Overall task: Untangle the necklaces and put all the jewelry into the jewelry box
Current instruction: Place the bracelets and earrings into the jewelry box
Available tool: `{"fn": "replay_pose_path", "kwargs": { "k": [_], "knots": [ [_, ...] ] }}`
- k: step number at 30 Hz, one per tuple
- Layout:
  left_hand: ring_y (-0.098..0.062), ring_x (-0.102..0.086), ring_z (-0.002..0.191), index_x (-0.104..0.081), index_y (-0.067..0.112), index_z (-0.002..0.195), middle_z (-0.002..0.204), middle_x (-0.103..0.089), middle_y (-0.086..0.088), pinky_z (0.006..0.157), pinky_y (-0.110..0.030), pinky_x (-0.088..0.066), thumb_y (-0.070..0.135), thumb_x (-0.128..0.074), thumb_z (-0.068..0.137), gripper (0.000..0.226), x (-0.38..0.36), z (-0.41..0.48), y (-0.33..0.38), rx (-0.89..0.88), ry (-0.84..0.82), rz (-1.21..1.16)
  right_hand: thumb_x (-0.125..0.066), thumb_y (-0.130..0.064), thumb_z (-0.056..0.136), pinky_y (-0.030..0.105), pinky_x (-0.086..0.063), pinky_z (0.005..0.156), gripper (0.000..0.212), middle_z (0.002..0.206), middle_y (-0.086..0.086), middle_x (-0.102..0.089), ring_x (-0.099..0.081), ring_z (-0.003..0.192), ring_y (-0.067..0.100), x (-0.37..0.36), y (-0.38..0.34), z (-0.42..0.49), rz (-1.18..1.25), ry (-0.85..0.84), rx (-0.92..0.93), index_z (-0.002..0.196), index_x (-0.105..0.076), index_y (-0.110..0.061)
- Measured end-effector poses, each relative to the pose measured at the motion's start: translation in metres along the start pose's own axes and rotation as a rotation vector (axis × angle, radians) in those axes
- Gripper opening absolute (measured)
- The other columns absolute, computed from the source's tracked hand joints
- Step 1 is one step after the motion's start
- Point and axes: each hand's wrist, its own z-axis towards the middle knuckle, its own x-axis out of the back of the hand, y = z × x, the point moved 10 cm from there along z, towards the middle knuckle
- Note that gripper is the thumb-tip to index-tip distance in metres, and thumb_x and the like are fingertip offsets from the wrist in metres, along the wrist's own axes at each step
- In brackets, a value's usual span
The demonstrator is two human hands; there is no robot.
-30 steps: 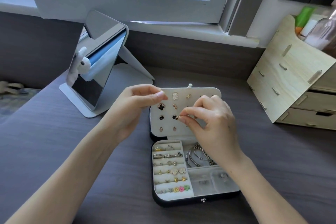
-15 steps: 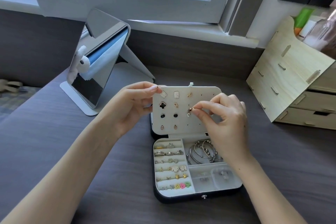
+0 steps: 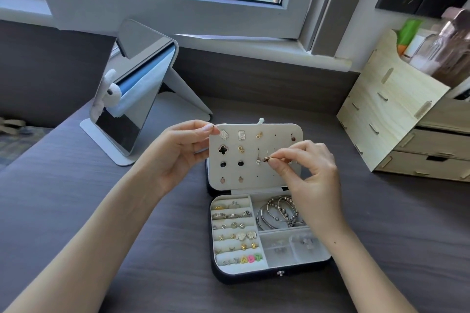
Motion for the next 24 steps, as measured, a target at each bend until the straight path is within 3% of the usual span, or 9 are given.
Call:
{"fn": "replay_pose_path", "kwargs": {
  "k": [5, 10, 15, 18, 21, 24],
  "knots": [
    [-0.029, -0.066, 0.096, -0.068, 0.011, 0.072, 0.099, -0.067, -0.018, 0.087, -0.039, -0.049, 0.015, -0.057, 0.078, 0.013, 0.001, 0.0, -0.001, 0.002, 0.008, 0.004, -0.061, -0.039, 0.082, 0.027, -0.041, 0.08, 0.016, 0.08, -0.015, -0.061, -0.053, 0.084, 0.007, 0.0, -0.002, 0.0, -0.002, -0.015, -0.014, 0.078, -0.068, -0.026],
    [-0.027, -0.067, 0.091, -0.069, 0.013, 0.069, 0.093, -0.069, -0.014, 0.081, -0.034, -0.052, 0.016, -0.058, 0.076, 0.013, 0.0, 0.0, -0.003, 0.011, 0.002, -0.01, -0.063, -0.011, 0.086, 0.01, -0.042, 0.064, 0.007, 0.073, -0.012, -0.061, -0.057, 0.072, 0.003, -0.002, -0.005, 0.0, 0.158, -0.019, -0.105, 0.081, -0.062, -0.016],
    [-0.025, -0.067, 0.088, -0.069, 0.013, 0.069, 0.093, -0.068, -0.014, 0.074, -0.03, -0.054, 0.016, -0.059, 0.074, 0.012, -0.003, 0.0, -0.005, 0.005, -0.014, -0.031, -0.055, -0.007, 0.083, 0.015, -0.046, 0.06, 0.018, 0.074, -0.007, -0.061, -0.055, 0.066, 0.005, -0.021, -0.03, 0.006, -0.033, -0.03, 0.027, 0.091, -0.07, -0.014],
    [-0.027, -0.064, 0.087, -0.069, 0.013, 0.068, 0.094, -0.066, -0.015, 0.071, -0.029, -0.056, 0.016, -0.062, 0.076, 0.011, -0.006, 0.001, -0.005, -0.008, -0.036, -0.049, -0.056, -0.007, 0.081, 0.026, -0.051, 0.058, 0.017, 0.074, -0.003, -0.064, -0.058, 0.065, 0.008, -0.035, -0.04, 0.008, -0.173, -0.036, 0.044, 0.086, -0.071, -0.011],
    [-0.025, -0.062, 0.086, -0.069, 0.012, 0.068, 0.095, -0.064, -0.016, 0.072, -0.03, -0.055, 0.014, -0.064, 0.074, 0.008, -0.007, 0.002, -0.004, -0.029, -0.056, -0.071, -0.066, -0.013, 0.08, 0.029, -0.048, 0.053, 0.004, 0.071, 0.002, -0.063, -0.059, 0.061, 0.018, -0.045, -0.044, 0.009, -0.291, -0.044, 0.041, 0.077, -0.067, -0.011],
    [-0.023, -0.063, 0.085, -0.068, 0.012, 0.069, 0.096, -0.064, -0.015, 0.072, -0.029, -0.055, 0.016, -0.059, 0.076, 0.012, -0.009, 0.002, -0.004, -0.046, -0.079, -0.085, -0.074, -0.015, 0.077, 0.028, -0.043, 0.049, 0.015, 0.068, 0.002, -0.061, -0.058, 0.056, 0.022, -0.05, -0.044, 0.011, -0.405, -0.042, 0.036, 0.069, -0.062, -0.01]
  ]
}}
